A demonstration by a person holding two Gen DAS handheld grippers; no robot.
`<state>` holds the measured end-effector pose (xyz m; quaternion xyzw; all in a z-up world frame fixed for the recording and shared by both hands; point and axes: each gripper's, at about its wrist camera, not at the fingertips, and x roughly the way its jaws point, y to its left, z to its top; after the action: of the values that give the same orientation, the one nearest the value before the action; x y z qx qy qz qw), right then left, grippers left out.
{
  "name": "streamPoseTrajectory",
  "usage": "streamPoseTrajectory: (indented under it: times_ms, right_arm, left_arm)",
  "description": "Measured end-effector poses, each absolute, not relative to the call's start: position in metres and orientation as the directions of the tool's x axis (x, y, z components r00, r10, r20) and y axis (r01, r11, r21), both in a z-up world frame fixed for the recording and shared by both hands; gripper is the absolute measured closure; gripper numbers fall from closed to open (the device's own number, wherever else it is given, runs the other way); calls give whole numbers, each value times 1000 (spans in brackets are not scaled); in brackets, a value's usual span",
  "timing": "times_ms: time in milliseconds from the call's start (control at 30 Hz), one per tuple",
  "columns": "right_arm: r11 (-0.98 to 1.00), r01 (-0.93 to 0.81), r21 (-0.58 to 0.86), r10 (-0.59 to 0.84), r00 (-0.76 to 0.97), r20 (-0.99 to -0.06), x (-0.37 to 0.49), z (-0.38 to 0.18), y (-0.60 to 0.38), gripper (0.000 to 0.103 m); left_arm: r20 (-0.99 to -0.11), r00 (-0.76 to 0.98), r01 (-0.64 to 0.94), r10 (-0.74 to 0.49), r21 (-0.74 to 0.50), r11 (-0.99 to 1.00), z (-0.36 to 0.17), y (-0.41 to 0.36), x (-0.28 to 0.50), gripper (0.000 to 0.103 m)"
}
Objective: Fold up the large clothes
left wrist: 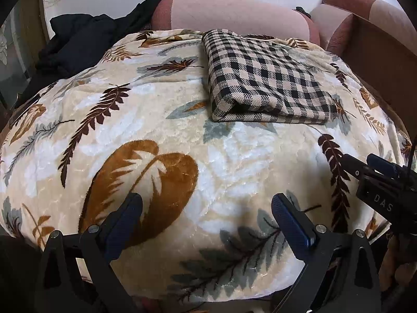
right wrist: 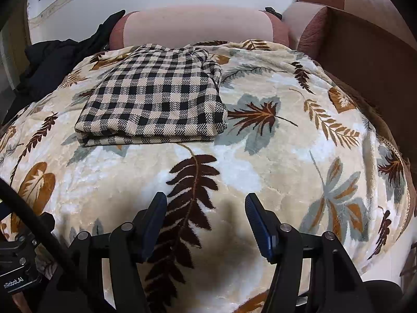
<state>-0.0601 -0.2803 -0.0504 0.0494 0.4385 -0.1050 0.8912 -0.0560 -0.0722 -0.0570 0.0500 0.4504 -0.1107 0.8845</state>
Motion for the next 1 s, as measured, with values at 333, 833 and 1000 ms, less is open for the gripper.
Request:
streamPoseTrajectory:
  times_ms: [333,833,1000]
  right_arm:
    - [973,231,-8,-148,596,-789,-62,-49,-280,35]
    - [974,224,-17,-150,594,-791,-62,-51,-278,34]
    - [975,219,-26,-155,599,-786,-62,-50,-278,34]
  left_arm:
    - [-814,558,249,-161,-21,968,-58,-73,-59,4]
    - [-826,539,242,-168,-39,969,-60,-68,-57,4]
    - [-824,541,242,-168,-38,969,-60,-67,-57,4]
